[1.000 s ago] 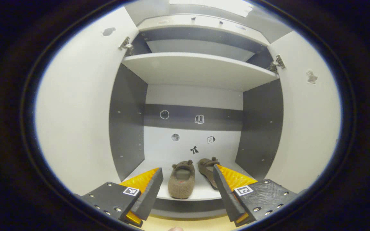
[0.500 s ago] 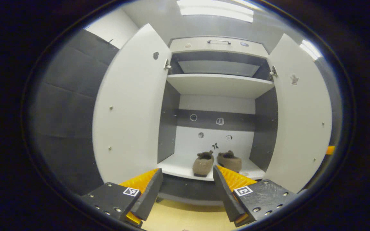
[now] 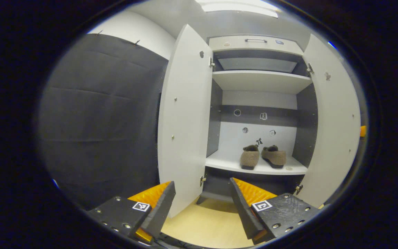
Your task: Grab one shoe with the right hand and put it into the shoe cabinet, grab the other shoe with the left hand and put it into the shoe cabinet; then close the right door with the right hand and the left door with the left hand.
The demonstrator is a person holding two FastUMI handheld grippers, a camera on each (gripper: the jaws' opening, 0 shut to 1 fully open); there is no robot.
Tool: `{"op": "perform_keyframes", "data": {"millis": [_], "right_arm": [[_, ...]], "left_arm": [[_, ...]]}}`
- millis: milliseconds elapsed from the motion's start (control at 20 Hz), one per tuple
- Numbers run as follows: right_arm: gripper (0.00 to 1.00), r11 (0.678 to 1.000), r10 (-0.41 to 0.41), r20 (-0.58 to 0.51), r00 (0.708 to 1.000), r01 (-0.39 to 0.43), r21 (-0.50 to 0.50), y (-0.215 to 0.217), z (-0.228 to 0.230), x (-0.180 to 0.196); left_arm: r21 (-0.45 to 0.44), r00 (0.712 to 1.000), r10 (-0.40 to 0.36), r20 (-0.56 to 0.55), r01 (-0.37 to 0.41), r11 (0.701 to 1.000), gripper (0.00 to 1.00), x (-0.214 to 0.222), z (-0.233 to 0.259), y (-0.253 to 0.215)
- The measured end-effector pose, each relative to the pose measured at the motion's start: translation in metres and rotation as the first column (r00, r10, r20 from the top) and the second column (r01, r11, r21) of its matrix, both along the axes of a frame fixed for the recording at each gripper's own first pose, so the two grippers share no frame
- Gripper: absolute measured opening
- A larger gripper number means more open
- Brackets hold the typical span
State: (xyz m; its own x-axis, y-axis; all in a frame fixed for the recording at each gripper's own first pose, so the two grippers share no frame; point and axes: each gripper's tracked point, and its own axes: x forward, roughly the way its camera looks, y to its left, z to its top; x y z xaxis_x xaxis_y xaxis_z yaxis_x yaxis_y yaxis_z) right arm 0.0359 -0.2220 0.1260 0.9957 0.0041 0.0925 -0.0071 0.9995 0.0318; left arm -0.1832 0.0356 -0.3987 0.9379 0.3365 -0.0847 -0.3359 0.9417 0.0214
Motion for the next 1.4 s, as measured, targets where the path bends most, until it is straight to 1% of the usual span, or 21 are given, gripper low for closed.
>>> {"op": "perform_keyframes", "data": {"millis": [50,100,300,350,400,450,500,550,600,700,750,850,900,950,1000,1100,1200,1250,1300,1350,1400], "right_arm": [[0.97,1.000,-0.009,0.001,1.000,0.009,-0.012,0.002,0.000,-0.001],[0.96,0.999,-0.017,0.002,1.000,0.017,-0.027,0.005,0.002,-0.002],[0.96,0.995,-0.080,-0.003,0.997,0.079,-0.056,0.013,0.003,-0.003],[0.96,0.995,-0.088,-0.007,0.996,0.087,-0.051,0.016,0.002,-0.002],[0.96,0.995,-0.091,-0.007,0.996,0.091,-0.044,0.021,0.002,0.001],[1.00,0.995,-0.089,-0.003,0.996,0.089,-0.042,0.030,0.002,0.002],[0.96,0.995,-0.086,-0.002,0.996,0.086,-0.041,0.043,0.002,0.001],[0.96,0.995,-0.088,0.000,0.996,0.088,-0.041,0.056,-0.001,-0.002],[0.96,0.995,-0.092,0.000,0.996,0.091,-0.041,0.067,-0.001,-0.001],[0.96,0.996,-0.087,-0.002,0.996,0.087,-0.033,0.086,-0.004,0.004],[0.97,0.997,-0.078,-0.002,0.997,0.078,-0.024,0.095,-0.005,0.009],[0.97,0.997,-0.074,0.004,0.997,0.074,-0.032,0.112,-0.006,0.014],[0.97,0.996,-0.072,0.009,0.997,0.073,-0.048,0.120,-0.005,0.017],[0.97,0.996,-0.069,0.014,0.998,0.070,-0.062,0.129,-0.004,0.020],[0.96,0.996,-0.060,0.022,0.998,0.061,-0.069,0.135,-0.004,0.023],[0.97,0.998,0.000,0.025,1.000,0.002,-0.059,0.169,-0.006,0.031],[0.97,0.999,0.020,0.025,0.999,-0.019,-0.049,0.189,-0.007,0.039],[0.97,0.999,0.019,0.027,0.999,-0.018,-0.042,0.195,-0.008,0.041],[0.97,0.999,0.023,0.032,0.999,-0.022,-0.034,0.201,-0.008,0.041],[0.97,0.999,0.026,0.034,0.999,-0.025,-0.030,0.206,-0.010,0.040],[0.97,0.999,0.023,0.031,0.999,-0.022,-0.033,0.208,-0.013,0.040]], "left_arm": [[-0.003,1.000,-0.011,0.002,0.011,1.000,0.95,0.002,0.002,0.003],[-0.007,1.000,-0.026,0.004,0.026,1.000,0.90,0.005,0.003,0.005],[-0.017,0.996,-0.086,0.006,0.086,0.996,0.90,0.019,0.007,0.015],[-0.021,0.995,-0.098,0.004,0.098,0.995,0.95,0.021,0.006,0.018],[-0.029,0.994,-0.114,0.001,0.114,0.993,0.95,0.023,0.004,0.019],[-0.036,0.992,-0.129,-0.005,0.128,0.991,0.90,0.024,0.003,0.021],[-0.037,0.990,-0.141,-0.009,0.140,0.989,0.90,0.023,0.002,0.024],[-0.034,0.989,-0.148,-0.010,0.148,0.988,0.90,0.022,0.002,0.027],[-0.027,0.988,-0.151,-0.014,0.150,0.988,0.95,0.021,0.002,0.031],[-0.013,0.989,-0.147,-0.032,0.146,0.989,0.95,0.016,-0.001,0.042],[-0.017,0.988,-0.149,-0.036,0.148,0.989,0.90,0.013,-0.003,0.047],[-0.057,0.986,-0.165,-0.038,0.163,0.985,0.90,0.006,-0.008,0.051],[-0.065,0.986,-0.163,-0.042,0.160,0.985,0.86,0.001,-0.011,0.057],[-0.065,0.987,-0.154,-0.047,0.151,0.986,0.95,-0.003,-0.014,0.065],[-0.063,0.989,-0.143,-0.048,0.140,0.988,0.95,-0.009,-0.015,0.072],[-0.066,0.991,-0.126,-0.043,0.123,0.990,0.95,-0.017,-0.015,0.089],[-0.023,0.995,-0.090,-0.051,0.089,0.996,0.95,-0.025,-0.014,0.117],[0.005,0.997,-0.062,-0.051,0.062,0.998,0.91,-0.029,-0.011,0.135],[0.027,0.998,-0.038,-0.047,0.039,0.999,0.91,-0.033,-0.006,0.152],[0.039,0.999,-0.017,-0.038,0.019,0.999,0.95,-0.035,-0.002,0.168],[0.047,1.000,0.001,-0.029,0.000,0.999,0.95,-0.038,0.003,0.180]]}}
